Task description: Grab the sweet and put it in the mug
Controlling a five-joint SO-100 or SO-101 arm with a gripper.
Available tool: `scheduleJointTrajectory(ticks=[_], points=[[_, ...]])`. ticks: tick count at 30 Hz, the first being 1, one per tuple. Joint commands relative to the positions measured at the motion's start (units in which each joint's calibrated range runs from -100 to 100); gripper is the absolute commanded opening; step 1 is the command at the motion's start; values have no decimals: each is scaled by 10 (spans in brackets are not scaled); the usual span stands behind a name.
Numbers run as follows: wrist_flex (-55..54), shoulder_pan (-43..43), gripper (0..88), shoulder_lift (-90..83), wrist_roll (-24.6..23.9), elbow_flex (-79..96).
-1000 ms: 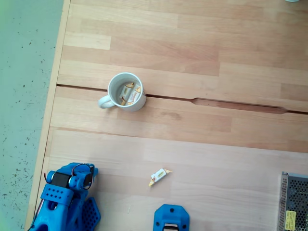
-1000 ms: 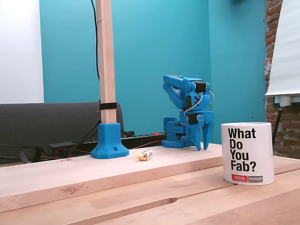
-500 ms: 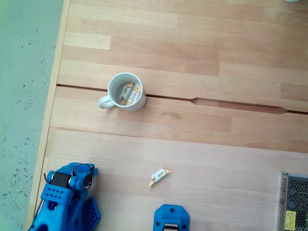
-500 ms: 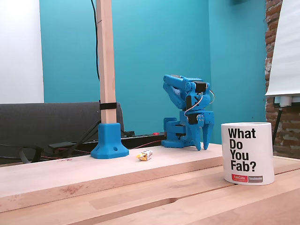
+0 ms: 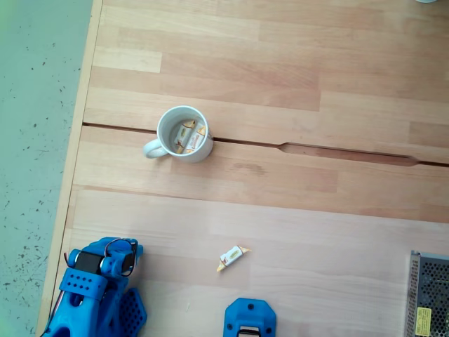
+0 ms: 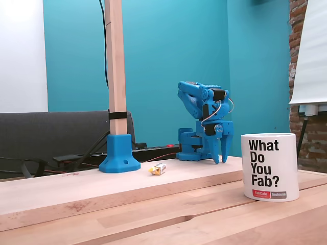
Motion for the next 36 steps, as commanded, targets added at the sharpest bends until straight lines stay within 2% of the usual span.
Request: scheduleJointTrajectory(ticks=[1, 7, 13, 22, 28, 32, 36], points=[[-4, -5, 106, 7, -1, 34], [-4, -5, 114, 6, -2, 19], [29, -5, 115, 8, 1, -86], [162, -5, 115, 39, 3, -296], [245, -2, 115, 173, 2, -411], [263, 38, 115, 258, 4, -452], [261, 98, 115, 273, 4, -485]])
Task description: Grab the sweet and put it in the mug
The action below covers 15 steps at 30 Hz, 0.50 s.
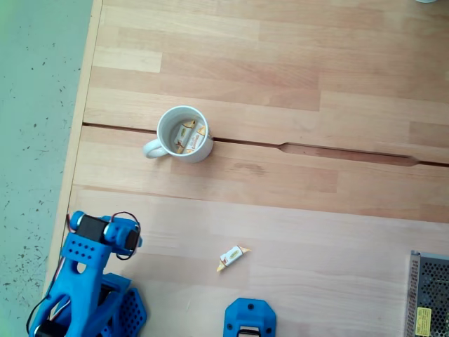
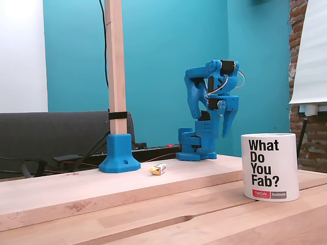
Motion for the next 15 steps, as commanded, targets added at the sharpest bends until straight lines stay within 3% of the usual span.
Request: scheduleJointTrajectory(ticks=[1, 9, 15], points=[[8, 54, 115, 1, 0, -47], [7, 203, 115, 12, 1, -68], [1, 254, 115, 13, 1, -68]])
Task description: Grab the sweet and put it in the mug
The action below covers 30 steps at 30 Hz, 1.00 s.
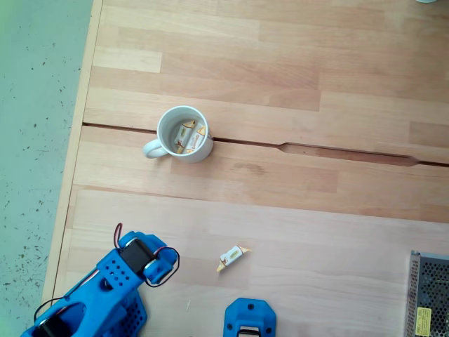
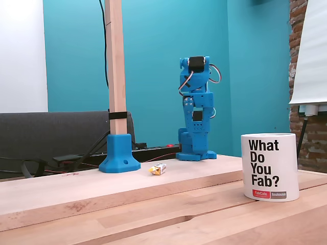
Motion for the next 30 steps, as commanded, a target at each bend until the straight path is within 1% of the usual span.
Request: scheduleJointTrajectory(ticks=[1, 4, 8, 12, 18, 27, 30], points=[[-8, 19, 115, -1, 1, -28], [-58, 19, 115, 0, 1, -26], [-153, 16, 115, 0, 1, -20], [-228, -18, 116, 39, 1, -18], [-216, -23, 116, 124, 0, -18], [-203, 58, 116, 142, 1, -31], [-209, 55, 116, 158, 1, -49]])
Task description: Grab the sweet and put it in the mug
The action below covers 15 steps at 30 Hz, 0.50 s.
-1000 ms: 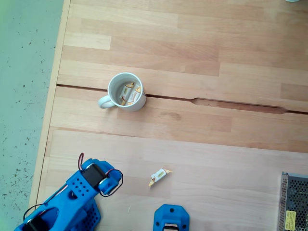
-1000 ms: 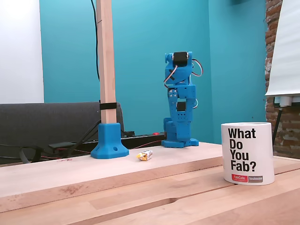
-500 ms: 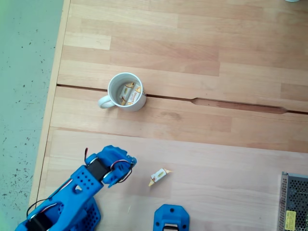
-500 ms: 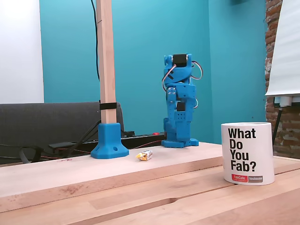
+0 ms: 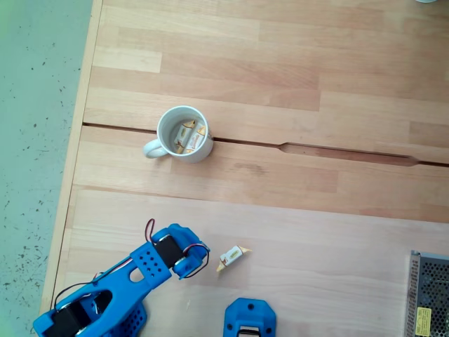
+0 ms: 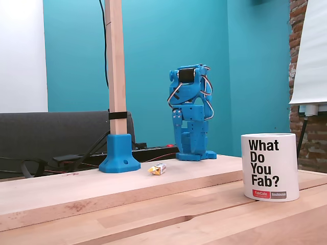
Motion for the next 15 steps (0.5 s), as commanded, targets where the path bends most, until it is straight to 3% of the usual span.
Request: scheduleJointTrajectory(ticks=[1, 9, 15], points=[[-6, -2, 116, 13, 1, -47], [-6, -17, 116, 52, 1, -119], [-6, 34, 116, 48, 1, -136]])
